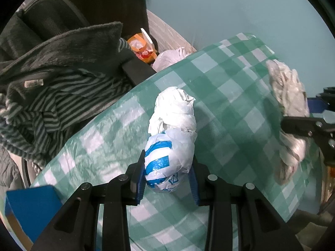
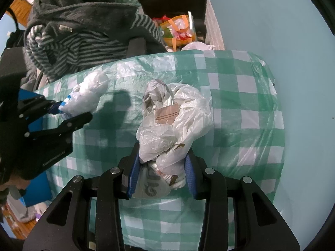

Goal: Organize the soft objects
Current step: 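Carry the plastic bundle with the right tool while the left tool carries the striped bundle to the box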

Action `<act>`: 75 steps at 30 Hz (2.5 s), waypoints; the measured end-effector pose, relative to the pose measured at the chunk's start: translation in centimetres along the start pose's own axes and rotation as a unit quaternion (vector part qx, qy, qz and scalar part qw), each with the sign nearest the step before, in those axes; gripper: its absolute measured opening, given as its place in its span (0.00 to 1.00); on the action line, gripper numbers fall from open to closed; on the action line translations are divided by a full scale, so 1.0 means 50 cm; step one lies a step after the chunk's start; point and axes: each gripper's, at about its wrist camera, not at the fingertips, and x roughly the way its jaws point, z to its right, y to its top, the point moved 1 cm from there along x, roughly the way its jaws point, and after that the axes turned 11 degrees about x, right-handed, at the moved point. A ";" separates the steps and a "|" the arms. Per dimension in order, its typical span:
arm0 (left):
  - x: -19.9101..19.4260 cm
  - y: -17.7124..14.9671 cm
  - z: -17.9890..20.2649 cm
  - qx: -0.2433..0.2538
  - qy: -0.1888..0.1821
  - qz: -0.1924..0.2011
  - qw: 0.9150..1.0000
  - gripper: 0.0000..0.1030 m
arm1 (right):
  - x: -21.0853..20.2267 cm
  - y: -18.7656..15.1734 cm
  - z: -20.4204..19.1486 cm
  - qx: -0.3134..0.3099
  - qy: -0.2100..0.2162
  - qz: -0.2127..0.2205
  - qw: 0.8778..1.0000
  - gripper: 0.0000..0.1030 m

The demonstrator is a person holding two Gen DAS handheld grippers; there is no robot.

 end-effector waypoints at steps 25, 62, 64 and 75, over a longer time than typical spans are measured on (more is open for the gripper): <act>-0.231 -0.122 0.039 -0.067 0.013 0.084 0.994 0.34 | -0.155 -0.071 -0.067 -0.081 0.006 0.053 0.995 0.37; -0.399 -0.422 -0.170 -0.246 0.083 0.097 0.961 0.34 | -0.194 -0.124 -0.441 -0.224 0.083 0.050 0.970 0.37; -0.399 -0.445 -0.186 -0.258 0.083 0.095 0.958 0.34 | -0.188 -0.127 -0.468 -0.232 0.087 0.046 0.968 0.37; -0.384 -0.546 -0.252 -0.297 0.092 0.077 0.947 0.34 | -0.143 -0.154 -0.593 -0.268 0.101 0.024 0.958 0.37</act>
